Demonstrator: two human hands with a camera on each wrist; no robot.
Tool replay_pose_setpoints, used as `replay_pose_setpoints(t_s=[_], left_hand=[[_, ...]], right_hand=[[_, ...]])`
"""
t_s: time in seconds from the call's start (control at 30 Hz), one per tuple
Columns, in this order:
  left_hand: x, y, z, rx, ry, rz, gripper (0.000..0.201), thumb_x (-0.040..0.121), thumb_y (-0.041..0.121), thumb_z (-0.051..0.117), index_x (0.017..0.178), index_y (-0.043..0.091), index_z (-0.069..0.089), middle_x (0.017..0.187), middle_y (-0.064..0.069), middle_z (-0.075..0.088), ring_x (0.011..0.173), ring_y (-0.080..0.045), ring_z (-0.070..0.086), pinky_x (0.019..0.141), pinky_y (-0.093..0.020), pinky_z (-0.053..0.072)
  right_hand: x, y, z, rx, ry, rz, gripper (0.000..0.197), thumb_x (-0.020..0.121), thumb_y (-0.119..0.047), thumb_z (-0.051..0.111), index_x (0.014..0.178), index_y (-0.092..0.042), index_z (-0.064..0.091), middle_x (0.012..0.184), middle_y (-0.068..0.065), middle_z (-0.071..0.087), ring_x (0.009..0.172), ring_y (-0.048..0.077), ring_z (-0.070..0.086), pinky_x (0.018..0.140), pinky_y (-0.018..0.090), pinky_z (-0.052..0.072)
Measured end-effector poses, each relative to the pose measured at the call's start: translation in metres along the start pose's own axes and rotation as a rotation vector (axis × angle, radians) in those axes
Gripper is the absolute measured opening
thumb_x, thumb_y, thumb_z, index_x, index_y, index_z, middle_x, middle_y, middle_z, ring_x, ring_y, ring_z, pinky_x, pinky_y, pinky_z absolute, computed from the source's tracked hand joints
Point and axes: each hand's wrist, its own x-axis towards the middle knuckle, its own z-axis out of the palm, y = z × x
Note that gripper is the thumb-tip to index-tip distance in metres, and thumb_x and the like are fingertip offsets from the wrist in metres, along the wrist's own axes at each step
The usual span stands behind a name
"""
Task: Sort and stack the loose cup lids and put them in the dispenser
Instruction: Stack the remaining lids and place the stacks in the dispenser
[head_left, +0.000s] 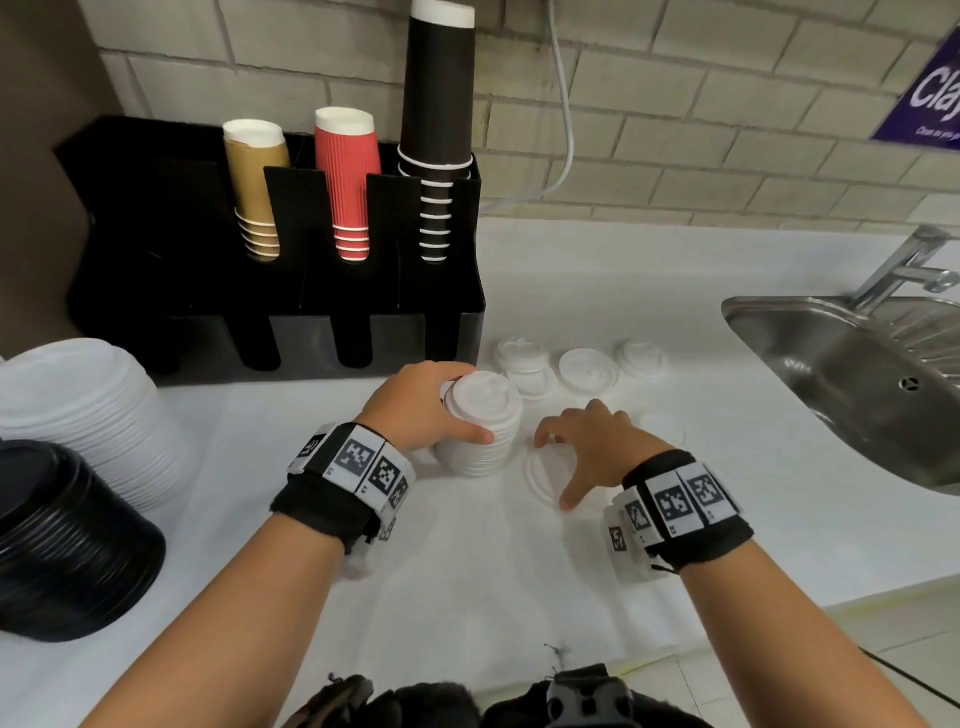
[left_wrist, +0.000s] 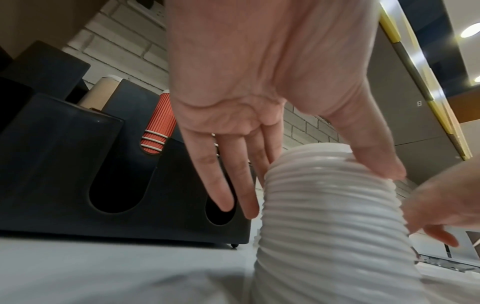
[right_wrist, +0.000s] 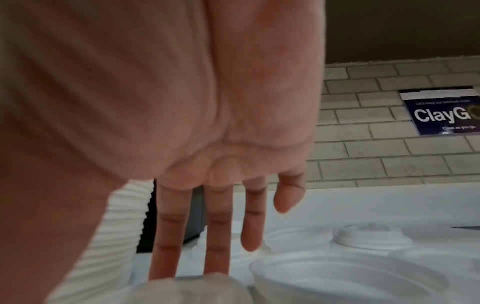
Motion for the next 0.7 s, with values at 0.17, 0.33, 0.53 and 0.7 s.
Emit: replay_pose_setpoints(t_s=[0.17, 0.33, 0.53, 0.7], left_hand=[[-0.001, 0.002, 0.002, 0.046, 0.023, 0.019, 0.065, 0.061, 0.034, 0.09, 0.119, 0.031, 0.062, 0.12, 0.006, 0.053, 0.107, -0.015, 0.053, 0.099, -0.039, 0.044], [-0.003, 0.004, 0.004, 0.066, 0.032, 0.026, 0.066, 0.063, 0.034, 0.089, 0.122, 0.03, 0.06, 0.118, 0.004, 0.051, 0.108, -0.018, 0.053, 0.099, -0.042, 0.044], [-0.005, 0.004, 0.005, 0.073, 0.041, 0.012, 0.068, 0.064, 0.037, 0.088, 0.124, 0.032, 0.058, 0.116, 0.006, 0.052, 0.106, -0.017, 0.054, 0.098, -0.044, 0.046], [-0.005, 0.005, 0.004, 0.082, 0.036, 0.012, 0.066, 0.063, 0.037, 0.088, 0.122, 0.032, 0.059, 0.116, 0.005, 0.053, 0.105, -0.018, 0.054, 0.097, -0.045, 0.046]], right_hand=[[-0.003, 0.007, -0.007, 0.179, 0.057, -0.071, 0.058, 0.068, -0.034, 0.082, 0.118, -0.037, 0.052, 0.112, -0.009, 0.054, 0.108, 0.015, 0.043, 0.09, 0.03, 0.037], [-0.01, 0.011, -0.02, 0.659, 0.378, -0.192, 0.039, 0.075, -0.022, 0.078, 0.106, -0.034, 0.057, 0.097, -0.004, 0.06, 0.089, 0.009, 0.055, 0.068, 0.008, 0.039], [-0.007, 0.009, -0.017, 0.77, 0.566, -0.133, 0.03, 0.073, -0.014, 0.074, 0.097, -0.027, 0.061, 0.083, -0.001, 0.059, 0.065, 0.001, 0.056, 0.061, 0.009, 0.044], [-0.002, 0.005, 0.006, 0.355, 0.24, -0.047, 0.036, 0.079, -0.025, 0.075, 0.111, -0.024, 0.059, 0.106, -0.002, 0.049, 0.097, 0.016, 0.053, 0.079, 0.022, 0.037]])
